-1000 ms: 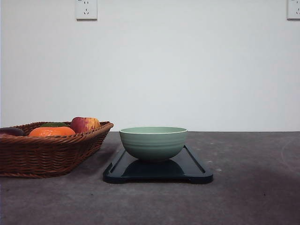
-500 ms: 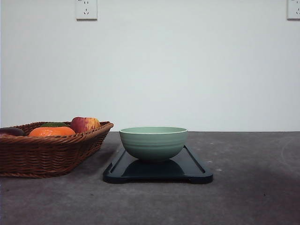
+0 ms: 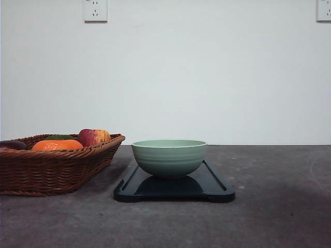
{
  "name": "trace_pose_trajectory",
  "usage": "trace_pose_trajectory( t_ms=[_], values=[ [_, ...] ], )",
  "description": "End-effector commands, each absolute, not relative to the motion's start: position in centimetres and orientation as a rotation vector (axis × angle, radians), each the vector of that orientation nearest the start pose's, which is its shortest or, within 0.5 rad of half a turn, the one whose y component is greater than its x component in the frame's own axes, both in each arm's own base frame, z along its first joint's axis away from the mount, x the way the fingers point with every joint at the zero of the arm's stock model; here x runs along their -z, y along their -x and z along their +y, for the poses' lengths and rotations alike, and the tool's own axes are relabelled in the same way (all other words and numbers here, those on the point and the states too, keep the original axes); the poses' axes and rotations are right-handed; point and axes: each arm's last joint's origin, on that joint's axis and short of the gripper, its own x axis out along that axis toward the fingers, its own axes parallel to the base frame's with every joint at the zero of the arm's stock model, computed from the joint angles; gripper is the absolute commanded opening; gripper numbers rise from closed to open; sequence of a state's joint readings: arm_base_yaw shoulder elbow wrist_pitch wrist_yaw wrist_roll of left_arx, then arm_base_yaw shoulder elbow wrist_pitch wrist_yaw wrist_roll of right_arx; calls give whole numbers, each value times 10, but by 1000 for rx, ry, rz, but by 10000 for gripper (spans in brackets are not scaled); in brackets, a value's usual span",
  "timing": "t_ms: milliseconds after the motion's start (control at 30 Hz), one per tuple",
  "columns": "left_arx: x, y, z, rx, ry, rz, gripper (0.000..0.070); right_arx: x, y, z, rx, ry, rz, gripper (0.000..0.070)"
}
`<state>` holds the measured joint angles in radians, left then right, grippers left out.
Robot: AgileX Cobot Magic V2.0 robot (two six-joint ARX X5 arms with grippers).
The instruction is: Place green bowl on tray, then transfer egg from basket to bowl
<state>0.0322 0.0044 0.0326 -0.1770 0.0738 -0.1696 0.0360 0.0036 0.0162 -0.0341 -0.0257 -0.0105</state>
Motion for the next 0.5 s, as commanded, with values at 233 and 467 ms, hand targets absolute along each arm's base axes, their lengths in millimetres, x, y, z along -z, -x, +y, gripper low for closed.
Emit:
trace_pose_trajectory(
  t_ms=[233,467],
  values=[
    [-150,-96,1,23,178,173,13,-165,-97,4,-60,0,14,17],
    [-150,-96,1,23,178,173,13,-165,-97,4,-60,0,15,17]
  ],
)
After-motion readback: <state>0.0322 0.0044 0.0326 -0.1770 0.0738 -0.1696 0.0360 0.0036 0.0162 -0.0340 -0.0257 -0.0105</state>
